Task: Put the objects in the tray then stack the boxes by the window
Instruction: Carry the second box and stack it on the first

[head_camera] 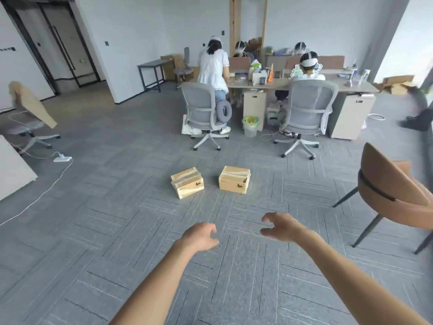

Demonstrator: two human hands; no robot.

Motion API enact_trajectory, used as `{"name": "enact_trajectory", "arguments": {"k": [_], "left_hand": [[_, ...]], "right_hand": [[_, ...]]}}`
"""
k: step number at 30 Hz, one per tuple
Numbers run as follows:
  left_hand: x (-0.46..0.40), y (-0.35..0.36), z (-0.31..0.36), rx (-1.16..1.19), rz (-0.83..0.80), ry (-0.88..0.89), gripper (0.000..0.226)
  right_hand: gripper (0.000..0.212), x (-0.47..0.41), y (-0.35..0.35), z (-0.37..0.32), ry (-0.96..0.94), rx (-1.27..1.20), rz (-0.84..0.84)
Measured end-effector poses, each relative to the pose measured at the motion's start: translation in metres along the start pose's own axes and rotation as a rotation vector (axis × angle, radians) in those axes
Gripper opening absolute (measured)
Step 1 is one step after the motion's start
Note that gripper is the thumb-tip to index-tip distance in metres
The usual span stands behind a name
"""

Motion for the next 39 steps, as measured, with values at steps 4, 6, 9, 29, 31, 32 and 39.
{"name": "enact_trajectory", "arguments": {"k": [4, 6, 9, 29, 31, 32, 39], "left_hand": [[-0.117, -0.047, 0.003, -0.019, -0.022, 0.077, 0.044], [-0.167, -0.07, 0.004, -0.044, -0.042, 0.113, 0.044], [-0.239, -0.105, 0.002, -0.052, -0.053, 0.138, 0.043], [-0.807, -0.189, 0.063, -0.073, -0.151, 0.04, 0.041], [-0.86, -0.184, 0.071, -0.064, -0.192, 0.021, 0.043], [-0.884, -0.181, 0.074, -0.062, -0.213, 0.018, 0.043], [-1.037, -0.118, 0.058, -0.029, -0.298, 0.001, 0.044]], "right_hand": [[0.05, -0.096, -0.028, -0.007, 0.082, -0.013, 0.031], [0.049, -0.138, -0.04, -0.016, 0.112, -0.029, 0.035], [0.05, -0.201, -0.058, -0.025, 0.155, -0.057, 0.035], [0.051, -0.752, -0.159, 0.058, 0.223, -0.198, -0.035], [0.05, -0.799, -0.167, 0.076, 0.244, -0.196, -0.053], [0.05, -0.821, -0.169, 0.085, 0.257, -0.197, -0.063], [0.052, -0.957, -0.117, 0.147, 0.326, -0.235, -0.127]]}}
Point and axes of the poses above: each hand's wrist, its own x-axis away from the middle knuckle, its own y-axis out of the palm, z = x × y, the point moved 8 cm from there along -x, towards the middle knuckle, and after that the axes turned 6 degrees about z, right-handed, at the moved point
